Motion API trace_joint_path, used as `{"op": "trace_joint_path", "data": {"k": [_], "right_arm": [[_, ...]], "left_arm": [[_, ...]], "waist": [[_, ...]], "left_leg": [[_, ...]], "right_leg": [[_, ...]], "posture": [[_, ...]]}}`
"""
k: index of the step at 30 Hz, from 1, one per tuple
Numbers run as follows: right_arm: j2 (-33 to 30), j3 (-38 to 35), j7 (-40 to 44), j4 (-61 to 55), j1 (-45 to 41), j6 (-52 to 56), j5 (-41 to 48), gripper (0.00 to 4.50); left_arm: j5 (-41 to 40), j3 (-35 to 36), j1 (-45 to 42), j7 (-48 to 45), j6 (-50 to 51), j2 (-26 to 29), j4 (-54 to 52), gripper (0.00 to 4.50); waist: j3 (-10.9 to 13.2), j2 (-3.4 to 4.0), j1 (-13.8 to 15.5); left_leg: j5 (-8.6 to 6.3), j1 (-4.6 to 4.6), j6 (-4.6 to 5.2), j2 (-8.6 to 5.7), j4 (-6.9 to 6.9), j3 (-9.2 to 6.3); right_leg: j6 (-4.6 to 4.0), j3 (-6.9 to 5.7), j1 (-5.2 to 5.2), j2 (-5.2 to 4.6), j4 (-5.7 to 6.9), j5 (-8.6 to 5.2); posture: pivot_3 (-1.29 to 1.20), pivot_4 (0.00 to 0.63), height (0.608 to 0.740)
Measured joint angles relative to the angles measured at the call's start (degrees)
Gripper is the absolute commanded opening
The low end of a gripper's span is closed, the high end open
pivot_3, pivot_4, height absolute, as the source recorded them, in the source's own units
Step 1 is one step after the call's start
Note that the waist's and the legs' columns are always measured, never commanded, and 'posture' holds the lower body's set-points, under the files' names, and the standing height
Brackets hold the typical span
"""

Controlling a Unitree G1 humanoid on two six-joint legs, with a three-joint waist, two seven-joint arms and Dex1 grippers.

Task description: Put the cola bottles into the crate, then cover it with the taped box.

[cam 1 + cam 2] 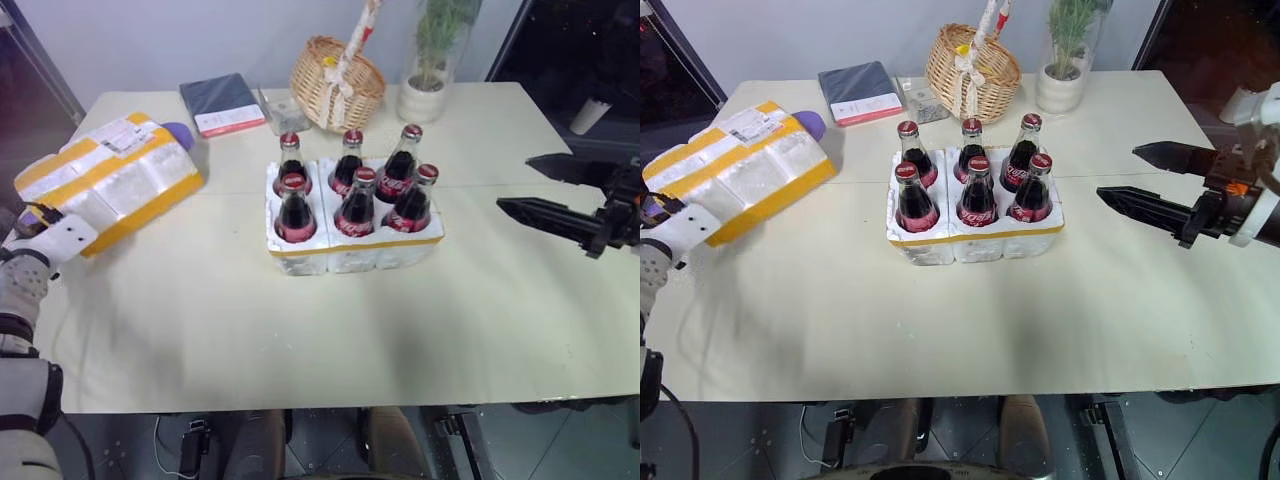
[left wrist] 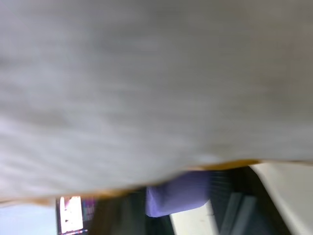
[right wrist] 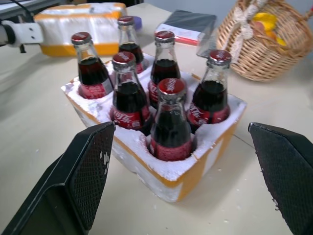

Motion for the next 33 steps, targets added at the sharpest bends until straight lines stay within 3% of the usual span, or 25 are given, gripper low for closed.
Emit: {"op": "trace_joint_path", "data": {"k": [11, 17, 25, 33], "right_arm": [[-2.0, -2.9, 4.6, 0.1, 5.4, -0.2, 0.6, 4.50], [-2.2, -1.7, 5.6, 0.8, 5.4, -2.6, -0.9, 4.50], [-0.2, 2.5, 4.3, 1.9, 4.1, -4.7, -1.7, 4.50], [1.8, 4.1, 1.9, 3.8, 2.4, -5.0, -1.9, 4.50]], "left_arm": [[-0.8, -0.5, -1.9, -2.4, -3.2, 2.2, -5.2, 0.34], [-9.1, 3.2, -3.7, -16.2, -0.4, 2.8, -31.0, 0.34], [-14.8, 2.2, 0.0, -32.9, 21.8, -2.1, -74.3, 0.34], [-11.1, -0.5, -0.7, -40.1, 30.6, -1.8, -91.4, 0.34]], "waist": [[0.0, -0.15, 0.1], [0.0, -0.20, -0.1], [0.0, -0.19, -0.5], [0.0, -0.19, -0.4]], "left_leg": [[0.00, -0.04, -0.01, -0.01, 0.03, -0.02], [0.01, -0.11, -0.02, -0.01, 0.05, -0.03], [0.01, -0.08, -0.01, 0.00, 0.06, -0.02], [0.01, -0.05, 0.00, 0.00, 0.06, -0.03]], "right_leg": [[0.00, -0.01, 0.00, 0.00, -0.01, 0.00], [0.01, 0.00, 0.00, -0.01, -0.08, 0.01], [0.01, 0.01, 0.00, 0.00, -0.04, 0.01], [0.01, 0.01, 0.03, 0.02, -0.05, 0.00]], "posture": [[0.00, 0.150, 0.740], [0.00, 0.150, 0.740], [0.00, 0.150, 0.740], [0.00, 0.150, 0.740]]}}
